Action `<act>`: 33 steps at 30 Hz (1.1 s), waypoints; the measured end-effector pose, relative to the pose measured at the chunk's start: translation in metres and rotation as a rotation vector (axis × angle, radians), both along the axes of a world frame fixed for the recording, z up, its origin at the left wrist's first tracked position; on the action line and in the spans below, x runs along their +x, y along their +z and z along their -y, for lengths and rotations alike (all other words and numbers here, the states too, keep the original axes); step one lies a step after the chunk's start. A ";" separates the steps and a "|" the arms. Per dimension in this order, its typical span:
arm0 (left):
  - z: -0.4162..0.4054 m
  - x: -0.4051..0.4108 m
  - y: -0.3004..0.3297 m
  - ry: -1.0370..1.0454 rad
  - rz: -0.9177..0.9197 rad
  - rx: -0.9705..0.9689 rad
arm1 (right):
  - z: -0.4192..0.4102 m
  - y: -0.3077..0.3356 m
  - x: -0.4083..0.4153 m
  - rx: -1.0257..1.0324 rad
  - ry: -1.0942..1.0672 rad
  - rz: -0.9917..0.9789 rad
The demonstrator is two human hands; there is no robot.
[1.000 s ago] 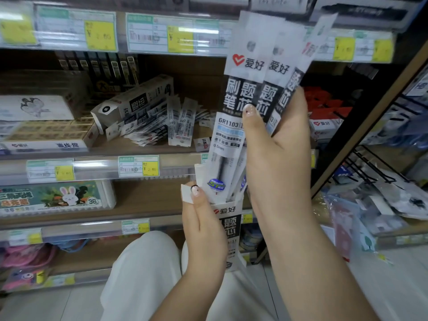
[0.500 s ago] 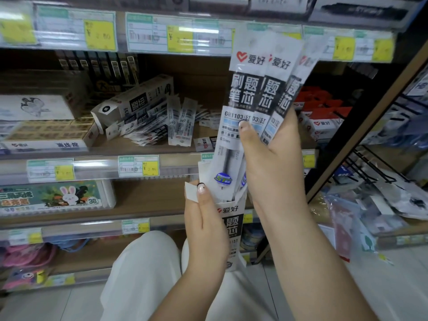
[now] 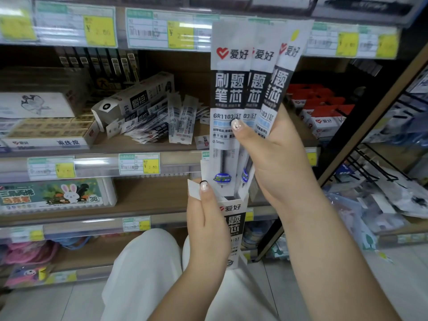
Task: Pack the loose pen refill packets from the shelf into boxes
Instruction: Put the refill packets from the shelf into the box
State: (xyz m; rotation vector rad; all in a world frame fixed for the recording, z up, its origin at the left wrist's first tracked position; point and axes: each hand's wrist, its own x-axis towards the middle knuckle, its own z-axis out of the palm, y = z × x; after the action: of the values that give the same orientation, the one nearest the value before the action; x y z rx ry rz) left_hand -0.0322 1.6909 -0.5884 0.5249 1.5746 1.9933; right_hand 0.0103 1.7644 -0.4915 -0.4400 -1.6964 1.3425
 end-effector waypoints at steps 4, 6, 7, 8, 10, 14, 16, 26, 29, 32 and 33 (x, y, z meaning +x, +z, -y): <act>0.001 0.004 0.002 -0.029 -0.061 0.026 | 0.003 0.003 -0.003 0.063 -0.150 0.031; 0.001 0.005 0.002 -0.021 -0.083 0.038 | 0.006 0.005 -0.005 0.091 -0.228 0.040; 0.001 0.005 0.001 -0.022 -0.090 0.044 | 0.008 0.006 -0.005 0.108 -0.266 0.046; 0.000 0.004 0.000 -0.021 -0.101 0.049 | 0.010 0.007 -0.005 0.127 -0.306 0.052; 0.000 0.004 -0.001 -0.010 -0.125 0.055 | 0.012 0.011 -0.005 0.161 -0.373 0.057; -0.001 0.002 -0.005 -0.006 -0.131 0.039 | 0.015 0.015 -0.008 0.177 -0.459 0.044; -0.002 0.002 -0.007 -0.010 -0.117 0.035 | 0.015 0.013 -0.009 0.193 -0.491 0.060; 0.002 0.004 -0.003 -0.015 -0.152 0.026 | 0.020 0.009 -0.017 0.230 -0.495 0.138; -0.001 0.005 -0.002 -0.042 -0.202 0.047 | 0.021 0.011 -0.021 0.192 -0.419 0.151; 0.000 0.004 0.000 -0.044 -0.173 0.027 | 0.020 0.011 -0.024 0.150 -0.348 0.163; 0.001 0.004 0.001 -0.041 -0.159 0.015 | 0.020 0.010 -0.024 0.148 -0.340 0.165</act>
State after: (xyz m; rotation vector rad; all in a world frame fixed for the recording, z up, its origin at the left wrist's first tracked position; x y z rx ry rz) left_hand -0.0287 1.6904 -0.5871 0.7323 1.6293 1.9755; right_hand -0.0137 1.7441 -0.4818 -0.7326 -1.7458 0.9498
